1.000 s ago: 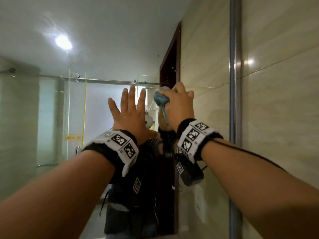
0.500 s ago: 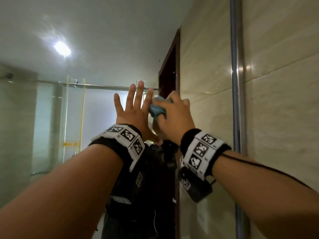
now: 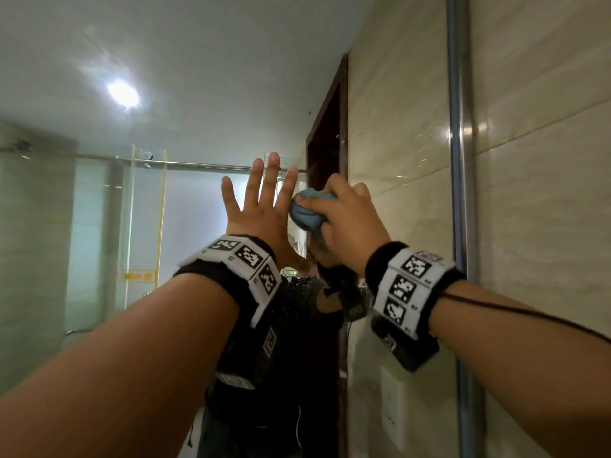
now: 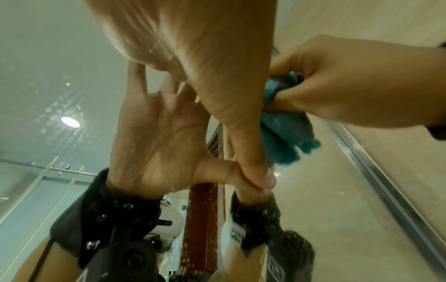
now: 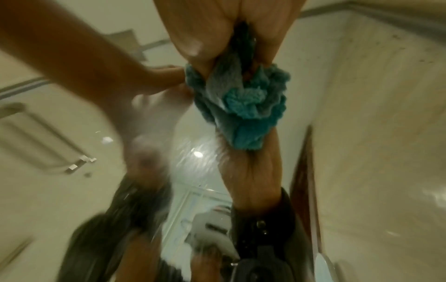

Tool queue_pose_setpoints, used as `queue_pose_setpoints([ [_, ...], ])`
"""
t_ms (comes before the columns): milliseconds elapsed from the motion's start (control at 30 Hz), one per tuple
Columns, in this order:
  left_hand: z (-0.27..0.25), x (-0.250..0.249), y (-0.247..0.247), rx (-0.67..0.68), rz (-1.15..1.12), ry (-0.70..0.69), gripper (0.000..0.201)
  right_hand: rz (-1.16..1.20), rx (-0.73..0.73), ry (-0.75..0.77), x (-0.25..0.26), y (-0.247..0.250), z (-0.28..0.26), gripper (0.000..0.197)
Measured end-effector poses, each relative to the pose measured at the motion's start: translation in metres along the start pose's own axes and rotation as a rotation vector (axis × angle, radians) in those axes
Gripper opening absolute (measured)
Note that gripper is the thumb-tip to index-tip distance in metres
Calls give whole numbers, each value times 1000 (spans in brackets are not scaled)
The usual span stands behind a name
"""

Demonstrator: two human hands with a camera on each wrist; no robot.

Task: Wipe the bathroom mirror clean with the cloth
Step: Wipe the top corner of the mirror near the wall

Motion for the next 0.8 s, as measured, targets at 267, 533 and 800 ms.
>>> queue_pose_setpoints([
  [267,0,0,-1,-3,-13,1,148,65,-103,-137,-4,5,21,44],
  [533,1,0,0,17,-10,3,150,232,-241,-284,-34,36,48,26],
  [800,0,0,0,5,-1,17,151,34,2,-86,-20,45,43,29],
])
Point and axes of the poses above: each hand's wrist, its own z-axis towards the middle knuckle, its own y-axis out of the back of the hand, x = y × z, the point moved 2 cm from there along z, towards the middle knuckle, and after that the axes turned 12 degrees about x, right-handed, at the moved point
